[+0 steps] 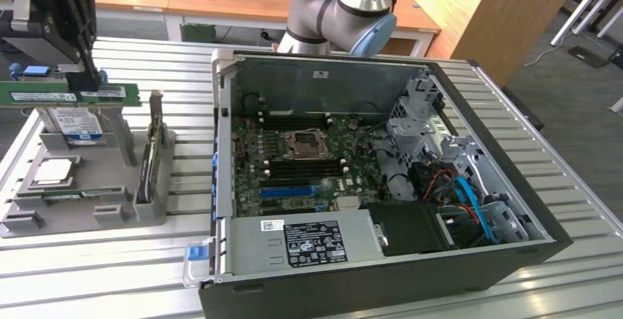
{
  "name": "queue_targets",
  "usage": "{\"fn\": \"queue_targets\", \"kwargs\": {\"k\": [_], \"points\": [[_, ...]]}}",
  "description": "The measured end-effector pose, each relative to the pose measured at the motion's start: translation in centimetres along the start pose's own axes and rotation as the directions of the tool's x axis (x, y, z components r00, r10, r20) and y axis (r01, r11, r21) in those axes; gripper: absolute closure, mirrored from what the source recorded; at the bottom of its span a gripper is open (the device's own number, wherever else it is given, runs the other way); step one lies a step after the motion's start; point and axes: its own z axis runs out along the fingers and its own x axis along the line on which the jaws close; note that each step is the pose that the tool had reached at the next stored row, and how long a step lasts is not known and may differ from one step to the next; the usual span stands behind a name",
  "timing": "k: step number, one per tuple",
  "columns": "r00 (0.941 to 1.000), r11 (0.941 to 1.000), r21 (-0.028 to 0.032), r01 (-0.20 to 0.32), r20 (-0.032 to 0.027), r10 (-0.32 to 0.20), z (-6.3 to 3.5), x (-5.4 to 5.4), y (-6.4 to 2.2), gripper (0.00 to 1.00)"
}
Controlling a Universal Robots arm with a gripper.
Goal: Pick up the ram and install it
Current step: 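Pick up the ram and move it above insertion slot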
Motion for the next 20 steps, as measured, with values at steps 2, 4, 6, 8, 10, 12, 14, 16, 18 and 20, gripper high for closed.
{"fn": "queue_targets", "kwargs": {"k": [2, 4, 6, 8, 10, 12, 14, 16, 18, 20], "points": [[1.0000, 1.0000, -0.0001, 0.000, -0.0002, 0.000, -0.01, 0.0, -0.56, 0.88], [1.0000, 1.0000, 0.0000, 0.001, -0.0001, -0.001, 0.01, 0.0, -1.09, 0.88], [1.0000, 1.0000, 0.0000, 0.001, 0.0000, -0.001, 0.02, 0.0, -1.61, 0.88], [1.0000, 1.0000, -0.0001, 0.001, 0.0000, -0.001, 0.02, 0.0, -2.13, 0.88], [1.0000, 1.0000, -0.0001, 0.001, -0.0001, -0.001, 0.02, 0.0, -2.69, 0.88], [1.0000, 1.0000, 0.0000, 0.001, 0.0001, -0.001, 0.04, 0.0, -3.23, 0.88], [1.0000, 1.0000, 0.0001, 0.001, 0.0002, -0.001, 0.05, 0.1, -3.78, 0.88], [1.0000, 1.0000, 0.0000, 0.001, 0.0001, -0.001, 0.05, 0.1, -4.38, 0.88], [1.0000, 1.0000, -0.0001, 0.001, 0.0000, -0.001, 0.05, 0.1, -4.97, 0.88], [1.0000, 1.0000, 0.0000, 0.001, 0.0001, -0.001, 0.06, 0.1, -5.58, 0.88]]}}
